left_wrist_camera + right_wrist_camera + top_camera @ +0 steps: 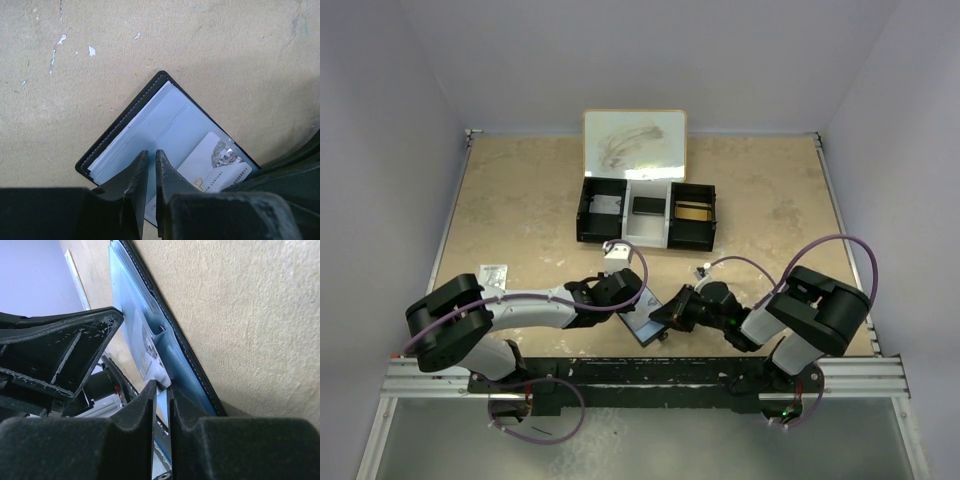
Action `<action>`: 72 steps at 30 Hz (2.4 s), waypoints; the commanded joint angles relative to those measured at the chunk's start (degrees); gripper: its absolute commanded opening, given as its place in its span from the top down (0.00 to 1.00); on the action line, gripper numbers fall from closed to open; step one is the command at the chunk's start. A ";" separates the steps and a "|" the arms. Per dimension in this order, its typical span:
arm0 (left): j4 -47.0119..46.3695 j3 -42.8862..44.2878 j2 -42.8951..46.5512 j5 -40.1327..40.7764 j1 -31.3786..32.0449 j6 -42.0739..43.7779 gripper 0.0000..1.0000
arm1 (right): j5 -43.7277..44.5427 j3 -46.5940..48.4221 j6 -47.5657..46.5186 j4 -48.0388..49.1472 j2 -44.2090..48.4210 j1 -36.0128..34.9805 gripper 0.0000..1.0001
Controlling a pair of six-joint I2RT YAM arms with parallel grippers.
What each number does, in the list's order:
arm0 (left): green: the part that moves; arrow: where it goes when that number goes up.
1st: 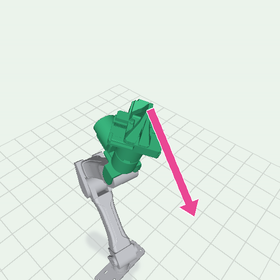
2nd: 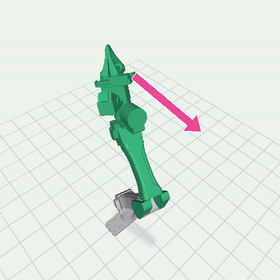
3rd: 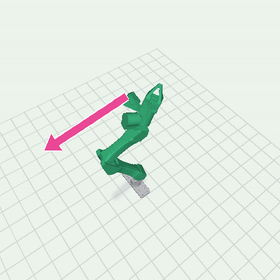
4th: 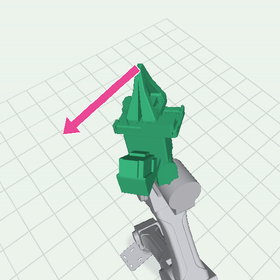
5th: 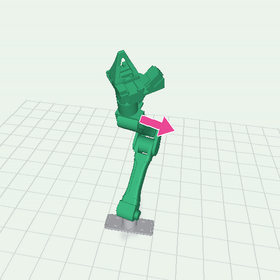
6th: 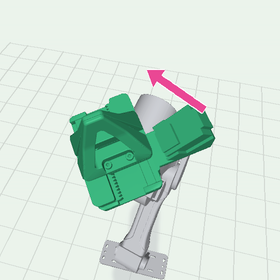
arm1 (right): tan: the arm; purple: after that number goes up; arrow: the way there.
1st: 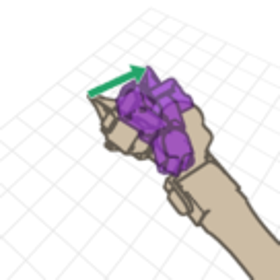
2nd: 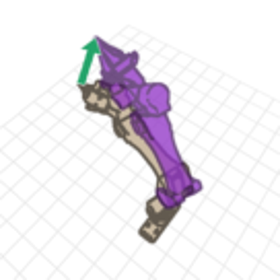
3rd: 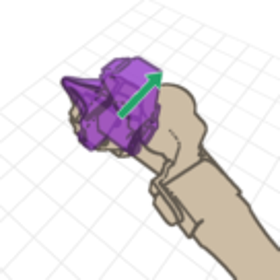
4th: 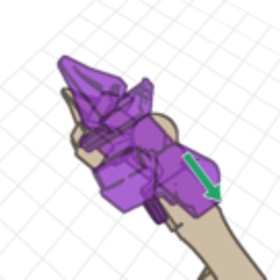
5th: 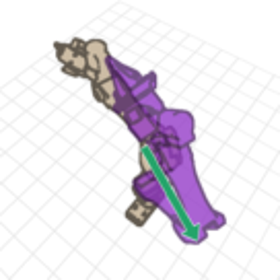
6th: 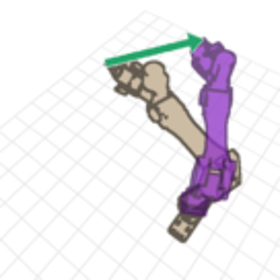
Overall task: Take the credit cards out of the card holder
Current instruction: Remove the credit card from the card holder.
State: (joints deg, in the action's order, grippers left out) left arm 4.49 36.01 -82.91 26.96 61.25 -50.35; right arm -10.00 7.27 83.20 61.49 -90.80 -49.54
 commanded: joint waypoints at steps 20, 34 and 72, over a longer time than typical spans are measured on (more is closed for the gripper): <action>6.12 -0.72 2.05 -1.33 -0.18 0.14 0.92 | 6.28 6.80 4.48 1.61 -3.63 -2.58 0.77; 6.83 -0.76 2.61 0.19 -0.17 -0.52 0.92 | 5.32 1.20 4.31 0.68 -0.20 -2.58 1.00; 23.51 4.33 22.09 11.51 -9.69 5.91 0.32 | 25.63 14.92 -39.73 -42.49 43.47 -2.48 1.00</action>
State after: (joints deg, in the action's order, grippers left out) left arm 23.14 37.93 -65.08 34.48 54.70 -48.29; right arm 11.62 16.67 55.24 16.78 -45.91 -51.81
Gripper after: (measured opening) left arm 0.607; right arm 0.008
